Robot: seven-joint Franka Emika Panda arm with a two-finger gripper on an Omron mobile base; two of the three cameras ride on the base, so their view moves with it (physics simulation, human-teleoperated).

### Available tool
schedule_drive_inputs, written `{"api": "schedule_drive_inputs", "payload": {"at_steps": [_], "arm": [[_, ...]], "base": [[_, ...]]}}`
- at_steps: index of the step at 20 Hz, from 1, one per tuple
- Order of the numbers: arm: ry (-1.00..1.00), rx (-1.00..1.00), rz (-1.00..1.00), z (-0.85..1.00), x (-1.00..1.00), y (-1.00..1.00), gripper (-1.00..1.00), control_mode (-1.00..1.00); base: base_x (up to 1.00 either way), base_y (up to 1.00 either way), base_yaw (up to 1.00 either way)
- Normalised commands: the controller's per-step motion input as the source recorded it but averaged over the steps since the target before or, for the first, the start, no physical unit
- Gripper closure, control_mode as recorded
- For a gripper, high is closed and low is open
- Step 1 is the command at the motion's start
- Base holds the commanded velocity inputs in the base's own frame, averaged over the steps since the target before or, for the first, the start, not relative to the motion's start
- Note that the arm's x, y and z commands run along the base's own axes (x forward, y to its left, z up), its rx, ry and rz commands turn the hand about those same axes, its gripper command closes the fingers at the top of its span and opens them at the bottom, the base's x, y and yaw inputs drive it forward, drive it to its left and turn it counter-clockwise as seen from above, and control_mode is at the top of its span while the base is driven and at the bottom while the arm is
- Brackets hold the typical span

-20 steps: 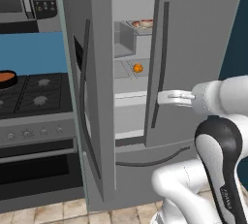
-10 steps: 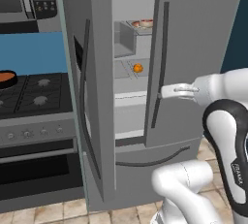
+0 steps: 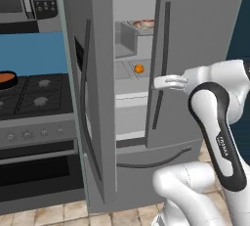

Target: Retrieve the steak from the fridge and place it on the saucepan with marinade on the stove.

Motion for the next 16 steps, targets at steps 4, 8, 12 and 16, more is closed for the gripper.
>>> {"api": "schedule_drive_inputs", "payload": {"at_steps": [4, 8, 12, 16], "arm": [[0.00, 0.00, 0.02, 0.00, 0.54, 0.16, -1.00, -1.00], [0.00, 0.00, 0.03, 0.00, 0.51, 0.24, -1.00, -1.00], [0.00, 0.00, 0.03, 0.00, 0.45, 0.49, -1.00, -1.00], [0.00, 0.00, 0.04, 0.00, 0.42, 0.60, -1.00, -1.00]], "base": [[0.00, 0.00, 0.00], [0.00, 0.00, 0.00], [0.00, 0.00, 0.00], [0.00, 0.00, 0.00]]}}
